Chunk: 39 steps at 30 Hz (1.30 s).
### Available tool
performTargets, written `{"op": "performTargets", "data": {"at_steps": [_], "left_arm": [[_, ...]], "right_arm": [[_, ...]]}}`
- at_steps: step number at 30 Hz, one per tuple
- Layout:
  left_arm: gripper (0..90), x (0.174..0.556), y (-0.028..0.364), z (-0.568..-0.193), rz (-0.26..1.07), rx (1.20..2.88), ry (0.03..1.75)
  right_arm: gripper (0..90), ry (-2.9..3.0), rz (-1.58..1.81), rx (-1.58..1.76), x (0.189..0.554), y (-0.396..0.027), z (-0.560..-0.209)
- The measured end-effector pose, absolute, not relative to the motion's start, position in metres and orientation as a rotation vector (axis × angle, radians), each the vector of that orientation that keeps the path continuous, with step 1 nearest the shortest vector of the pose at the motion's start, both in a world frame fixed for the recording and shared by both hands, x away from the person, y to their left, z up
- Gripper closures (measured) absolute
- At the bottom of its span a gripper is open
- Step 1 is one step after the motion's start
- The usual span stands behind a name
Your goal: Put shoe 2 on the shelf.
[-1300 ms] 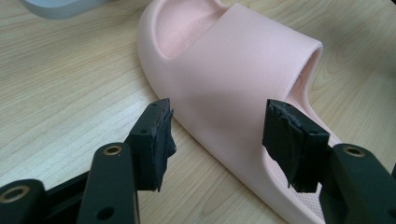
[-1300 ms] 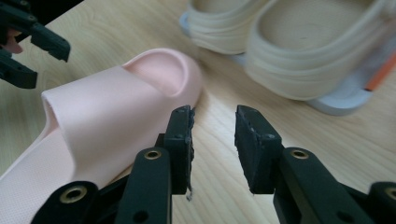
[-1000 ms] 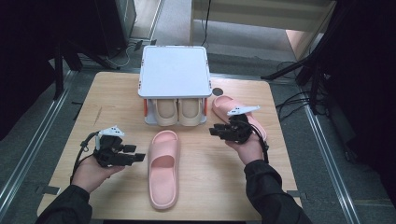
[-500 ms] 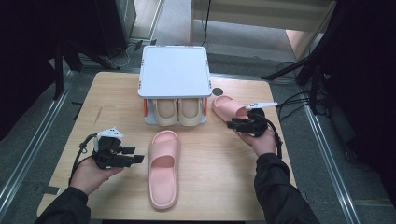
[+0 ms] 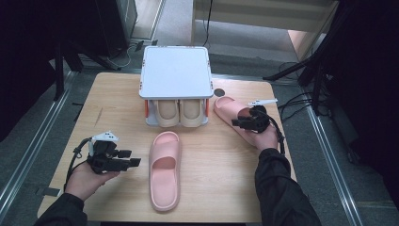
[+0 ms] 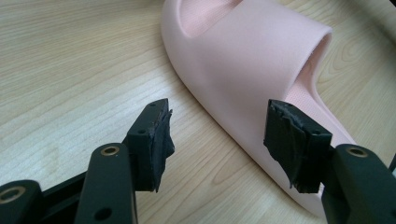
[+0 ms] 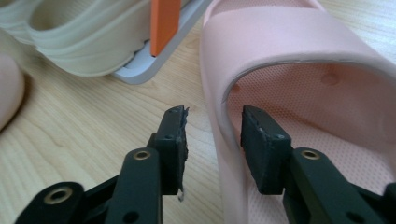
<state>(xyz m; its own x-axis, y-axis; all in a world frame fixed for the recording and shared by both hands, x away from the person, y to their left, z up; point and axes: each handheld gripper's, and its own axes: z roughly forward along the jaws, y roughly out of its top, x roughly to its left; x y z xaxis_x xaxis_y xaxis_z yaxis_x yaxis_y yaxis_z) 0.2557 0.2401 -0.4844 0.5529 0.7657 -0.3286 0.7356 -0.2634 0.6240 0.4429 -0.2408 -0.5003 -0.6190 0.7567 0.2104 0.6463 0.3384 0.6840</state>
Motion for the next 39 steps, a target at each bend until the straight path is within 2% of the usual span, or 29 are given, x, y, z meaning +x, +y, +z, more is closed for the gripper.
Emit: {"op": "performTargets", "data": {"at_steps": [3,6,11,20,25,39], "left_arm": [[40.8,0.254,0.241,-0.484,0.051,2.023,1.211],[42.8,0.253,0.243,-0.484,0.056,2.008,1.209],[43.5,0.252,0.246,-0.483,0.065,1.993,1.201],[41.5,0.257,0.244,-0.483,0.07,1.993,1.181],[43.0,0.258,0.243,-0.481,0.107,2.003,1.123],[48.5,0.285,0.234,-0.48,0.079,2.023,1.071]], "right_arm": [[68.7,2.447,1.134,1.308,0.447,-0.238,-0.505],[77.9,2.44,1.123,1.334,0.451,-0.239,-0.503],[85.2,2.396,1.128,1.334,0.449,-0.241,-0.491],[85.6,2.368,1.161,1.345,0.426,-0.239,-0.47],[85.3,2.372,1.191,1.363,0.405,-0.236,-0.461],[85.1,2.446,1.163,1.299,0.342,-0.213,-0.455]]}}
